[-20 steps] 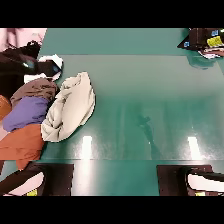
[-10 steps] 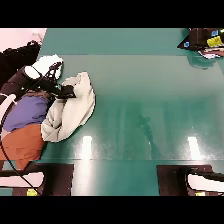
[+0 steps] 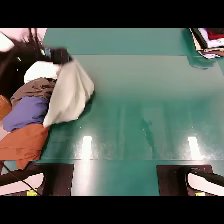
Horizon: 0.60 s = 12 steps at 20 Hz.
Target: Fold the shirts.
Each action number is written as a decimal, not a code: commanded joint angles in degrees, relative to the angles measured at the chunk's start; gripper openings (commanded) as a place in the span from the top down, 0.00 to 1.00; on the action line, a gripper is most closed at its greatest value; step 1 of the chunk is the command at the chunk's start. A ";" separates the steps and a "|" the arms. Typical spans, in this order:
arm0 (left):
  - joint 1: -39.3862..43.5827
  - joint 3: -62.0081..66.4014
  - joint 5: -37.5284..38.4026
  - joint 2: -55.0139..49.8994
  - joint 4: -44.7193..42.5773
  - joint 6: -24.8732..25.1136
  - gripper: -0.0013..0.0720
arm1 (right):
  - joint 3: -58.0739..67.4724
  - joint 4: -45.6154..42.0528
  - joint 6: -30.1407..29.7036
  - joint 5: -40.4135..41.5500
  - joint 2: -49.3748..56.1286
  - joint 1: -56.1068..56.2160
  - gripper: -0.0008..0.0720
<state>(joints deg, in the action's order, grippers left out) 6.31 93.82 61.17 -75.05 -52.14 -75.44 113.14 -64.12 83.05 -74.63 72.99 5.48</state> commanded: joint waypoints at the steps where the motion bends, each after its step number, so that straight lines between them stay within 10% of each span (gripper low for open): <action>1: 8.85 16.63 -1.84 2.60 1.60 3.30 0.95 | 0.07 -0.02 0.02 7.02 -4.61 -3.50 0.96; 9: 22.38 21.73 -11.76 2.19 -1.46 6.16 0.95 | 0.02 -0.13 0.02 4.90 -6.64 -7.74 0.96; 12: 19.34 18.18 -2.10 2.19 -16.24 -3.87 0.95 | 0.00 -0.44 0.00 4.92 -6.64 -7.74 0.96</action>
<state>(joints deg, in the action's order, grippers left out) 26.46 113.71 52.90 -72.84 -57.71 -72.86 113.16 -64.27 83.05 -69.52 66.54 -1.96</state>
